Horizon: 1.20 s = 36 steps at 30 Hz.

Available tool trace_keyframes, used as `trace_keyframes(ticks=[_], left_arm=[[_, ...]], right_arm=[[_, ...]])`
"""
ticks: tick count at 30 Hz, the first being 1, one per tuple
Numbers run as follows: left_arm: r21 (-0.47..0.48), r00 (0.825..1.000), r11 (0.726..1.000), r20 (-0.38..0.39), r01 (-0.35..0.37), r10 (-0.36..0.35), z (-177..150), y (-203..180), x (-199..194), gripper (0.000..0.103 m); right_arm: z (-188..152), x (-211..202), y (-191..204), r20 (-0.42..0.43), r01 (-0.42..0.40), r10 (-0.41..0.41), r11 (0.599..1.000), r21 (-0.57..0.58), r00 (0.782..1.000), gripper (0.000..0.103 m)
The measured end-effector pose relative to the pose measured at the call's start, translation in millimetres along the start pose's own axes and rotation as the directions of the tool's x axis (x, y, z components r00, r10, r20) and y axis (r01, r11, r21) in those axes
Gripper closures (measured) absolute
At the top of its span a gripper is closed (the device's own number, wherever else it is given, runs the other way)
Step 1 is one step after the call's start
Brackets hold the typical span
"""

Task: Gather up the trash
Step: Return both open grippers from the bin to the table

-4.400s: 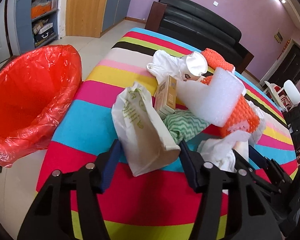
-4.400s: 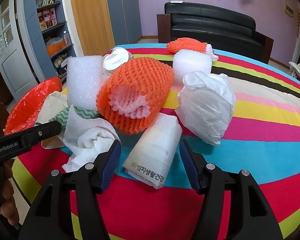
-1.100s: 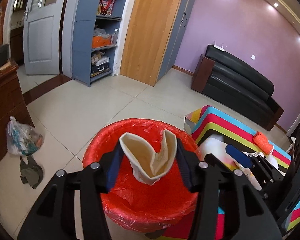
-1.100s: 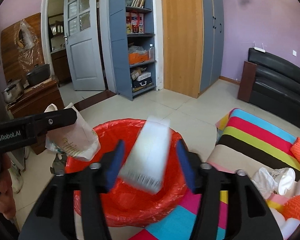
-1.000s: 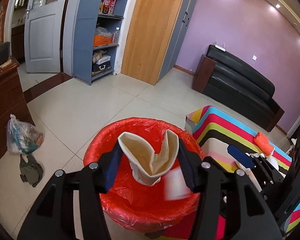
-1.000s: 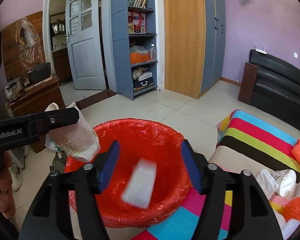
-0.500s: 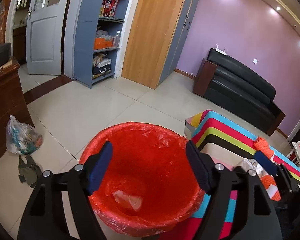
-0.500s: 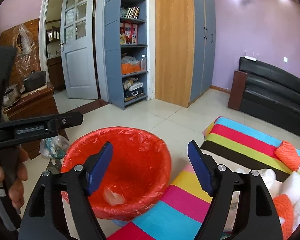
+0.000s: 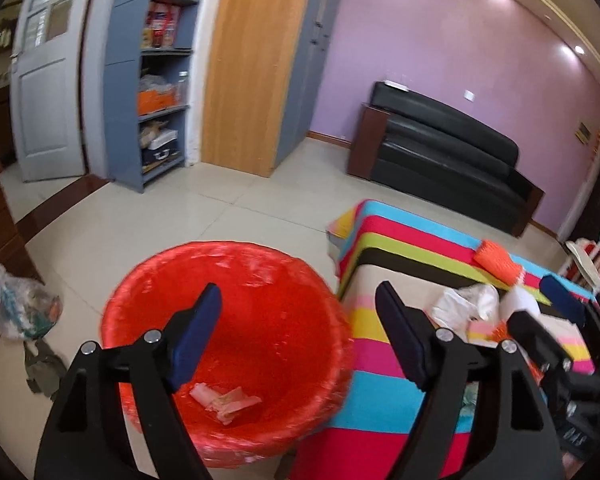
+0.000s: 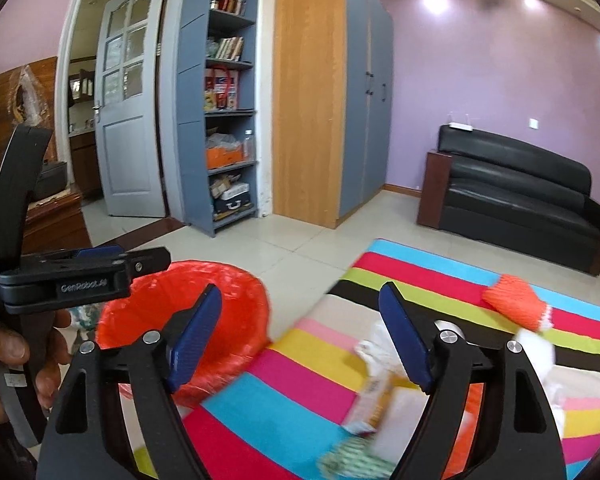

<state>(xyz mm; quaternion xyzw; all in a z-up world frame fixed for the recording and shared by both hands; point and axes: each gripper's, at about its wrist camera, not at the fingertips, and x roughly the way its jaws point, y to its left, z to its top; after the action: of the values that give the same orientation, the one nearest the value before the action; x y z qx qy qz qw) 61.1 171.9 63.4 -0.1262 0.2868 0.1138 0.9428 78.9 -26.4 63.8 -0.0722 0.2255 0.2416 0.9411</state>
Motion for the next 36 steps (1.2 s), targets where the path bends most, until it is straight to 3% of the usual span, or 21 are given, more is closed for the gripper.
trace_keyframes(ticks=[10, 19, 36], left_arm=[[0.094, 0.995, 0.991, -0.009, 0.099, -0.099, -19, -56, 6, 0.027], [0.191, 0.982, 0.963, -0.044, 0.189, -0.184, -45, -103, 12, 0.027], [0.272, 0.96, 0.921, -0.111, 0.277, -0.256, -79, -183, 38, 0.028]], right_arm=[[-19, -36, -69, -0.001, 0.113, -0.113, 0.992, 0.059, 0.994, 0.026], [-44, -59, -124, -0.022, 0.2, -0.198, 0.971, 0.131, 0.98, 0.024], [-76, -62, -173, -0.116, 0.314, -0.297, 0.933, 0.173, 0.948, 0.024]])
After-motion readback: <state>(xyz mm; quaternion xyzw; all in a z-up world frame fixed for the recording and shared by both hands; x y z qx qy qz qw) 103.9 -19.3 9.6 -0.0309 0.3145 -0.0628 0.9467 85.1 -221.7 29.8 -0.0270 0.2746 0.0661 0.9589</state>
